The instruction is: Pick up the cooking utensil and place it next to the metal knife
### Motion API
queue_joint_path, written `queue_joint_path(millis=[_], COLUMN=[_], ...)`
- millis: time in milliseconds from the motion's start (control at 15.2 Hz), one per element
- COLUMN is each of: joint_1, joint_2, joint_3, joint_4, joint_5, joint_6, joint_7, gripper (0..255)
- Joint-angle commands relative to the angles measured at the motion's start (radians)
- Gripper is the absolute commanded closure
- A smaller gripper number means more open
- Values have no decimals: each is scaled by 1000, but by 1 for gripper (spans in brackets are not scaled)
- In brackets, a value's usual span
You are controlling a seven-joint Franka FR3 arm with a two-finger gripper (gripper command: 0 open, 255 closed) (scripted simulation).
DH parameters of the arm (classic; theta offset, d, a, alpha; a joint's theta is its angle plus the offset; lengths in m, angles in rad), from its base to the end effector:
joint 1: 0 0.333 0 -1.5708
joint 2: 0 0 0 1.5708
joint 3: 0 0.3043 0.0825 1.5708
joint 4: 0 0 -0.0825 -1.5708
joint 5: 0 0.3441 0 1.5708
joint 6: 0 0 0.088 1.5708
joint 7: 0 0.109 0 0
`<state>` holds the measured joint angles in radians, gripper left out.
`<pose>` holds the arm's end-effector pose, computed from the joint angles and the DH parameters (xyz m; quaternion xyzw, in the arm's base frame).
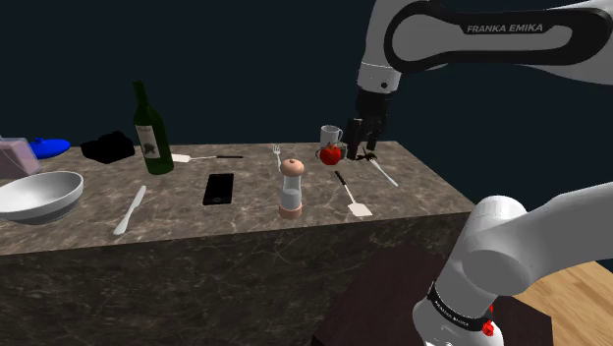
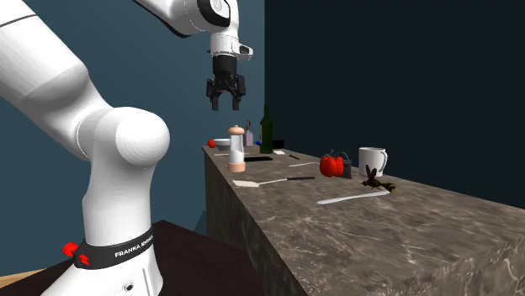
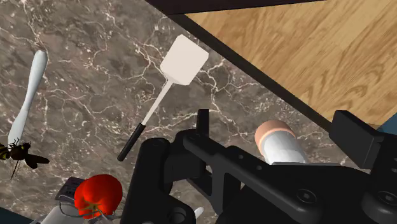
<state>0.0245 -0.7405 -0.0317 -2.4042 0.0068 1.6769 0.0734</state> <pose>0.2954 -0.0038 0.5556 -0.9992 0.0365 -0.0059 0.0143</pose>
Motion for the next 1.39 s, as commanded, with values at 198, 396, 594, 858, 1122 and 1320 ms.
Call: queue_joint_path(millis=[198, 396, 594, 858, 1122, 1320], joint_1=[-39, -78, -117, -169, -220, -246], joint_2=[48, 105, 170, 267, 375, 436], joint_3=[-9, -19, -31, -49, -70, -83], joint_4=[-47, -85, -114, -141, -154, -155], joint_5=[-13, -26, -40, -58, -76, -85], joint_6=[103, 206, 308, 443, 573, 641], joint_7=[52, 104, 157, 228, 300, 338], gripper=[0, 0, 0, 0, 0, 0])
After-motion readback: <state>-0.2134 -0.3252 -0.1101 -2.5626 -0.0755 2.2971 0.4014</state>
